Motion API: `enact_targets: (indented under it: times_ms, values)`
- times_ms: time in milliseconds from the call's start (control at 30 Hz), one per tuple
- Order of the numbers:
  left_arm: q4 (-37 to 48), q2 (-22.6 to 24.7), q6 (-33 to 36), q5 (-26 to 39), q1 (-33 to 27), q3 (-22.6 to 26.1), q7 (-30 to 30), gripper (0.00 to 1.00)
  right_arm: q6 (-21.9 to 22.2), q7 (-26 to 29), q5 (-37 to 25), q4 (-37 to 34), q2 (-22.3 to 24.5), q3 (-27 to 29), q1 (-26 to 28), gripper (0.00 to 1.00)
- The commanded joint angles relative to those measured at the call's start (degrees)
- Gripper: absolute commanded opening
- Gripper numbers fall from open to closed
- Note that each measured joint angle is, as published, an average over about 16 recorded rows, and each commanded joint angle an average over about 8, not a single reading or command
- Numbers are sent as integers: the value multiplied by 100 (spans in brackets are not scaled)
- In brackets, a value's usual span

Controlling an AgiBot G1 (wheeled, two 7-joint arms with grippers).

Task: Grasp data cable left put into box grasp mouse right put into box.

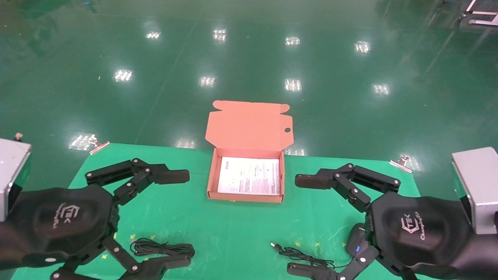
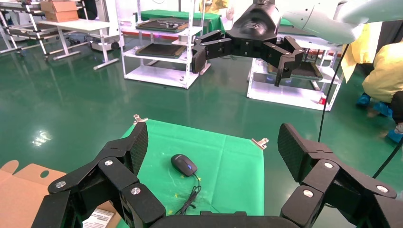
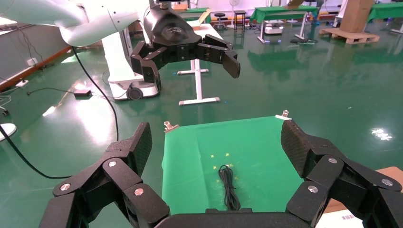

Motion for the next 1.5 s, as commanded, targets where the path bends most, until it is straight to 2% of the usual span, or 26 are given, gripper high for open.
enact_targets:
  times_ms: [33, 1200, 1367, 1500]
  values:
    - [0, 0, 0, 0, 0, 0, 0, 100, 0, 0, 0, 0, 0, 0, 0, 100]
    - [-5, 7, -45, 89, -27, 33, -7, 100, -3, -14, -25, 4, 3, -5, 8, 100]
    - [-73, -9, -144, 482, -144, 182, -100, 100, -35, -9, -380, 98, 38, -137, 164, 100]
    - [-124, -11, -193, 989, -337, 405, -271, 100, -158, 74, -1004, 241, 47, -415, 527, 100]
